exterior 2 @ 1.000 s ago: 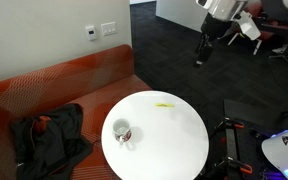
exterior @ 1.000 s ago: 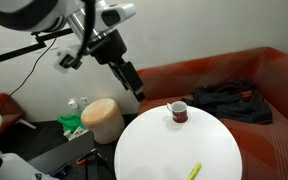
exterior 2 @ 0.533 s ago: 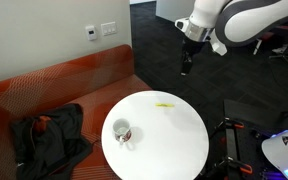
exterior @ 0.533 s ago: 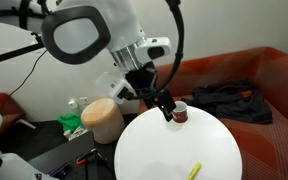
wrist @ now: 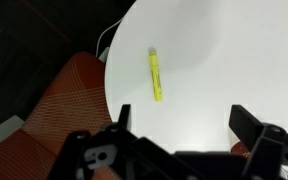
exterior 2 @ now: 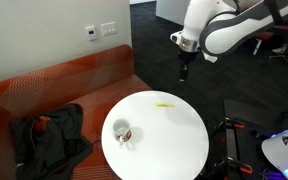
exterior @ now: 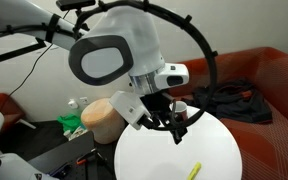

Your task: Put the marker in the mug

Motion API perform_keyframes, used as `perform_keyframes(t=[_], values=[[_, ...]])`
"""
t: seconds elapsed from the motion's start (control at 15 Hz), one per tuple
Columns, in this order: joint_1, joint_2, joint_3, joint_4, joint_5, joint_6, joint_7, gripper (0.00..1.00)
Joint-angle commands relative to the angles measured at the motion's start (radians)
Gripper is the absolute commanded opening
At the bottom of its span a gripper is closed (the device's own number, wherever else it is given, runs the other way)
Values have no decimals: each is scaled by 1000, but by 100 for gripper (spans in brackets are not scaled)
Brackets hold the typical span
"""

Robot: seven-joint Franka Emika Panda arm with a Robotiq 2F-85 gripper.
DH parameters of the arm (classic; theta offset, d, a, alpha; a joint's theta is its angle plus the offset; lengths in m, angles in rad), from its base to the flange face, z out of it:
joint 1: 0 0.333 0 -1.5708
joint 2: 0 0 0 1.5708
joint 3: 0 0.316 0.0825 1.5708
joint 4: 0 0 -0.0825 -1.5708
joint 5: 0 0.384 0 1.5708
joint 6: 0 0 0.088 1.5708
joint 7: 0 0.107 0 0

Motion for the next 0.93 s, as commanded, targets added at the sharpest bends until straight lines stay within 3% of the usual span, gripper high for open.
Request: perform_keyframes(t=[0.0, 0.2, 0.87], values=[[-18, -1, 19, 2, 0, -2, 1, 100], [-18, 14, 19, 10, -7, -5, -7, 100], [-61, 234, 28, 42, -3, 86, -84, 100]])
